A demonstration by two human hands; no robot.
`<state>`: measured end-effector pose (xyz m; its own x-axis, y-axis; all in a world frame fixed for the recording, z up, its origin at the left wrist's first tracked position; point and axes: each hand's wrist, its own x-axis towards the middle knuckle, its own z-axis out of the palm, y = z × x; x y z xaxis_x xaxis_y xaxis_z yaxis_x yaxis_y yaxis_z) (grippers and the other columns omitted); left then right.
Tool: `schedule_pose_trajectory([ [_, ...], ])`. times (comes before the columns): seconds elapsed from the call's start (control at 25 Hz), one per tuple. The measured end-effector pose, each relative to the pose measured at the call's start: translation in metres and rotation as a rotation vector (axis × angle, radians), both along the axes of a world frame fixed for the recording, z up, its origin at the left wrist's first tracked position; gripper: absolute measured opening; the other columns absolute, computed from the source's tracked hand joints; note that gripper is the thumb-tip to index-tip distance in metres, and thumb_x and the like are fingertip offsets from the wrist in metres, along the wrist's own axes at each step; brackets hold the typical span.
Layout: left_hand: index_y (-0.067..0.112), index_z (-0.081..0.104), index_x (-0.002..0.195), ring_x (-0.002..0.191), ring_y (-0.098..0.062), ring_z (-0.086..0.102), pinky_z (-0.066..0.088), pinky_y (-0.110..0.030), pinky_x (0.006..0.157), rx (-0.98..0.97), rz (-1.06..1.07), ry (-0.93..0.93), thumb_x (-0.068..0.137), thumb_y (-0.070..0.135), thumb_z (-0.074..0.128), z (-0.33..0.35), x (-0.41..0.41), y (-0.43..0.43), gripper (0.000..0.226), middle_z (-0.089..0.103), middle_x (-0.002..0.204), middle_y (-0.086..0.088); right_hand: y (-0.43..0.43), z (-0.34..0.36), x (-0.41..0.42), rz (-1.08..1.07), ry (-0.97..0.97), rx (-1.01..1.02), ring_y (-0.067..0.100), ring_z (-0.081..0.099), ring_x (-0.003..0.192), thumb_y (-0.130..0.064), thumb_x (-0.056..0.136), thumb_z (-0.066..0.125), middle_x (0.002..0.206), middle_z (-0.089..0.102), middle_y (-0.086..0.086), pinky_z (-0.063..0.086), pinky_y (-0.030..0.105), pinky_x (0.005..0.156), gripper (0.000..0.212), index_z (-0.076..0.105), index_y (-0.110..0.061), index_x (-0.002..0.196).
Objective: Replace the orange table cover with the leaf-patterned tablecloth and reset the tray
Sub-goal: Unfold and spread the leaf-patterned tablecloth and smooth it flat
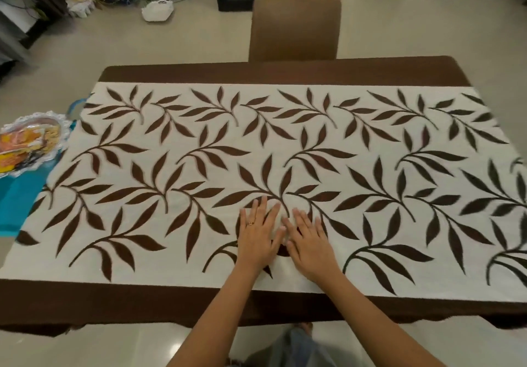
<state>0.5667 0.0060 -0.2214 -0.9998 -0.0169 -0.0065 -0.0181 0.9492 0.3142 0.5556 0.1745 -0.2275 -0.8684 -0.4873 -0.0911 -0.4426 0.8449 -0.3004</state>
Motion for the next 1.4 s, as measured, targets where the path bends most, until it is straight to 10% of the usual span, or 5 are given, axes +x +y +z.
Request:
schedule_pose_trajectory([
  [0.32,0.028,0.019,0.153,0.148,-0.026,0.007,-0.001,-0.052,0.118,-0.103,-0.031,-0.064,0.091,0.067,0.025,-0.004,-0.018,0.034,0.073,0.014,0.16,-0.006,0.218,0.011,-0.022,-0.454,-0.009,0.035,0.016,-0.008,0.148,-0.056,0.096,0.014,0.162,0.002,0.004,0.0,0.048,0.12,0.064,0.005,-0.029,0.154],
  [0.76,0.036,0.004,0.153,0.148,-0.023,-0.007,-0.007,-0.051,0.118,-0.103,-0.084,-0.105,0.087,0.074,0.017,-0.001,-0.072,0.059,0.078,-0.004,0.162,0.001,0.237,0.005,-0.09,-0.418,0.04,0.096,0.015,-0.006,0.149,-0.058,0.096,0.021,0.162,0.005,0.003,-0.003,0.046,0.12,0.066,0.005,-0.031,0.154],
  [0.96,0.023,0.029,0.149,0.148,-0.027,0.007,0.0,-0.051,0.118,-0.038,-0.083,-0.017,0.088,0.07,0.034,0.0,-0.075,0.071,0.077,0.011,0.16,-0.007,0.254,0.011,-0.097,-0.578,0.106,-0.094,0.026,0.014,0.147,-0.05,0.096,0.026,0.157,0.023,0.012,0.018,0.052,0.117,0.061,0.03,-0.019,0.149],
  [1.12,0.027,0.022,0.151,0.148,-0.025,-0.004,-0.001,-0.051,0.118,0.038,-0.168,0.028,0.088,0.069,0.034,0.0,-0.091,0.092,0.077,0.001,0.162,-0.004,0.288,0.007,-0.089,-0.852,0.076,0.033,0.038,0.001,0.147,-0.064,0.091,0.023,0.159,0.01,0.021,-0.005,0.052,0.115,0.076,0.019,-0.018,0.151],
  [1.4,0.036,0.003,0.153,0.148,-0.029,-0.005,-0.011,-0.054,0.114,-0.111,-0.123,-0.123,0.082,0.079,0.013,-0.003,-0.13,0.101,0.083,-0.003,0.162,-0.002,0.317,0.003,-0.13,-0.853,-0.01,0.074,0.035,0.003,0.147,-0.07,0.088,0.019,0.161,0.008,0.011,-0.004,0.056,0.114,0.08,0.012,-0.025,0.153],
])
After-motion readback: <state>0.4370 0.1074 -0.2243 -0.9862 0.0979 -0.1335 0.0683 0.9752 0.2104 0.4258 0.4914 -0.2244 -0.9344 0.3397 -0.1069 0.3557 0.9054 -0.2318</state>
